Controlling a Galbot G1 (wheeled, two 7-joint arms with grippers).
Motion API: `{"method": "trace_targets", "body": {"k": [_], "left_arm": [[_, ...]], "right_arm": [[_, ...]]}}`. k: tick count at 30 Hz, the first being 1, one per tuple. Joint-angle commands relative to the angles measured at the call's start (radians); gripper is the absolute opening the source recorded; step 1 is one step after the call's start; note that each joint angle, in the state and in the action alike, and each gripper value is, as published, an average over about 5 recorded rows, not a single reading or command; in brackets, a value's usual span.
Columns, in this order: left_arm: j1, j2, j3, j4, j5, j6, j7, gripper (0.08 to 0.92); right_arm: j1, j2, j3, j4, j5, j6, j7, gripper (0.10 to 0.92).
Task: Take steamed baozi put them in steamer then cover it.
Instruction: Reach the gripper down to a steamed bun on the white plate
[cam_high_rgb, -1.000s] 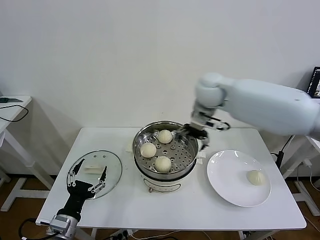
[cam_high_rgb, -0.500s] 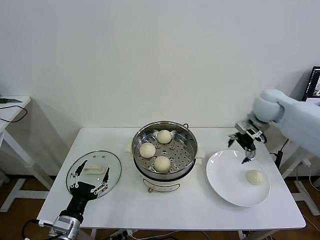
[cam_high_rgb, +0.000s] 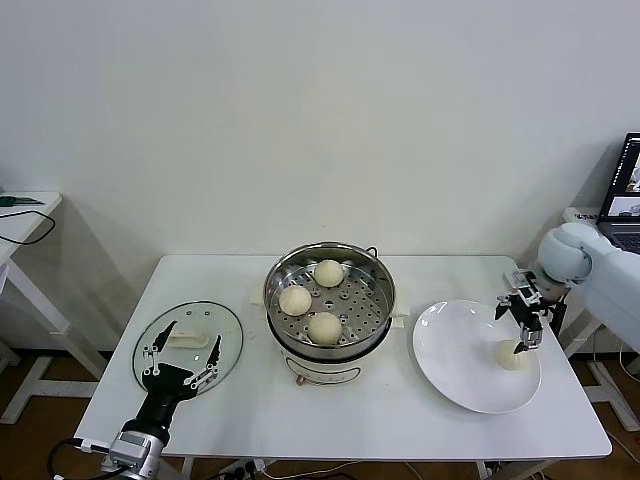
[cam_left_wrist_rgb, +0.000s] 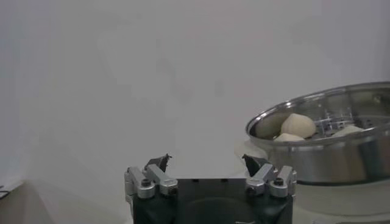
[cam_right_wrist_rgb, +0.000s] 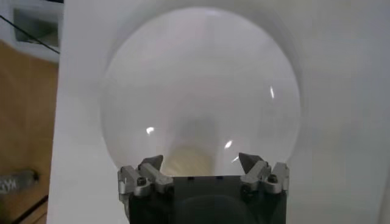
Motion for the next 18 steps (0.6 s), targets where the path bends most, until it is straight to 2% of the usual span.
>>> {"method": "trace_targets", "body": {"k": [1,18], "left_arm": [[0.001,-0.001,-0.001,0.004,0.001,-0.002,0.0,0.823],[0.002,-0.001,-0.001,0.007,0.007,-0.003,-0.001,0.823]], "right_arm": [[-0.12,0.014,0.122,-0.068,-0.076,-0.002,0.014,0.823],[-0.174,0.058,0.176,-0.111,-0.147,0.028,0.036,0.823]]}}
